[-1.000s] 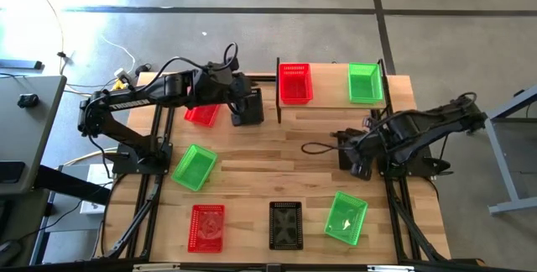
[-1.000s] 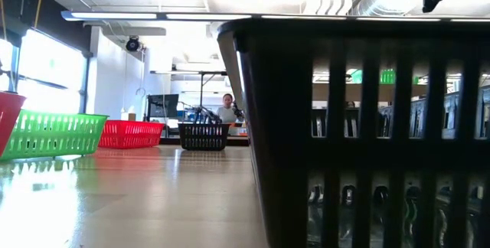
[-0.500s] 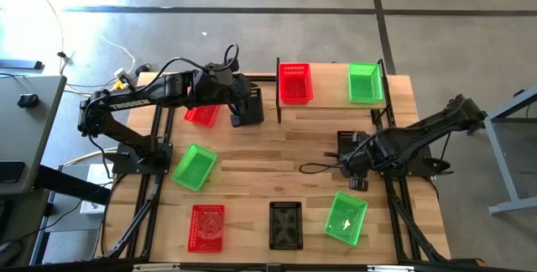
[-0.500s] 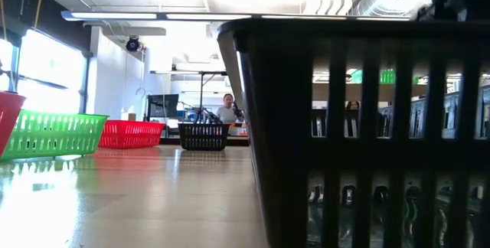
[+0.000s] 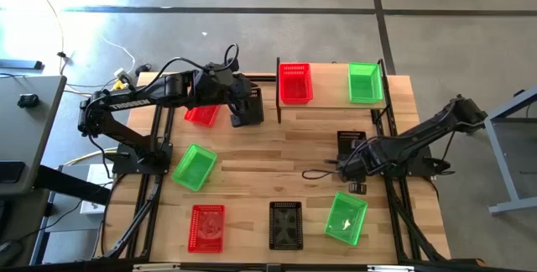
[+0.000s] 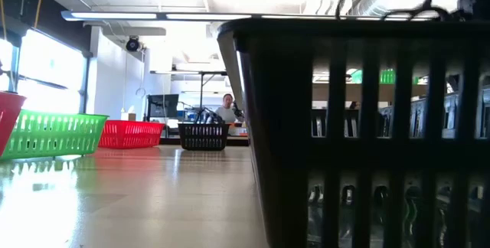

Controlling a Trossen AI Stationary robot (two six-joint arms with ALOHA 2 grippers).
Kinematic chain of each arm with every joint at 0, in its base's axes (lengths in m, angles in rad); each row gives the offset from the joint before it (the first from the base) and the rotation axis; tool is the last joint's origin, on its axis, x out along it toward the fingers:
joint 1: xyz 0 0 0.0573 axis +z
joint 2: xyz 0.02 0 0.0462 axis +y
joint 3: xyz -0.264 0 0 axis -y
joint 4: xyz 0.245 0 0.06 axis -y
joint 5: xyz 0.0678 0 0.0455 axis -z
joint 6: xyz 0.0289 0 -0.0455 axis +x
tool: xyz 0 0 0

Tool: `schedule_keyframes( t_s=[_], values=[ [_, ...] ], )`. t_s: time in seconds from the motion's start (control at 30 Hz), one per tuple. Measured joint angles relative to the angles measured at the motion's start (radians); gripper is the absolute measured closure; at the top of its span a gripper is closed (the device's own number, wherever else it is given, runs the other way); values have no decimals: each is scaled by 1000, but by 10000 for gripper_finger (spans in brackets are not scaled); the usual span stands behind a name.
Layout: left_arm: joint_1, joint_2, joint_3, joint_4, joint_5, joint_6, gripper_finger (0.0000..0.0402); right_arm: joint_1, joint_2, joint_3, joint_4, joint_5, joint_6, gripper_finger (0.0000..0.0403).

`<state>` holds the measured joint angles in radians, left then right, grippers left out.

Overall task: Stack baskets on shelf by color
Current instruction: Put the middle black bin on the shelf

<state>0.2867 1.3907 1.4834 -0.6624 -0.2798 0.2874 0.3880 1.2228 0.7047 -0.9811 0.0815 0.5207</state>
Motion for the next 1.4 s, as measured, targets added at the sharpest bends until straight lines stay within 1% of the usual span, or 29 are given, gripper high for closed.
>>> schedule_keyframes(
  t_s=[0.17,0.23,0.33,0.47,0.5,0.6,0.73,0.93,1.1,1.3,1.4],
  values=[
    [0,0,0,0,0,0,261,-1,0,-62,30,-5,29,277],
    [1,0,0,0,0,0,261,-1,0,-75,35,-7,40,284],
    [1,0,0,0,-17,3,261,-1,0,-82,45,-17,51,315],
    [1,0,0,0,-29,3,261,-1,0,-70,53,-33,47,386],
    [1,0,0,0,-30,3,261,-1,0,-65,52,-35,47,394],
    [1,0,0,0,-47,3,261,-1,0,-43,48,-40,62,389],
    [1,0,0,0,-82,3,261,-1,0,11,46,-73,65,399],
    [1,0,0,-3,-91,-13,261,-1,0,135,42,-64,75,401],
    [1,0,0,-43,-92,-24,261,-2,0,249,29,-62,74,402],
    [13,0,0,-112,-98,-78,261,-2,0,394,-23,1,50,402],
    [27,0,0,-149,-98,-114,261,-2,0,472,-53,65,17,402]
  ],
)
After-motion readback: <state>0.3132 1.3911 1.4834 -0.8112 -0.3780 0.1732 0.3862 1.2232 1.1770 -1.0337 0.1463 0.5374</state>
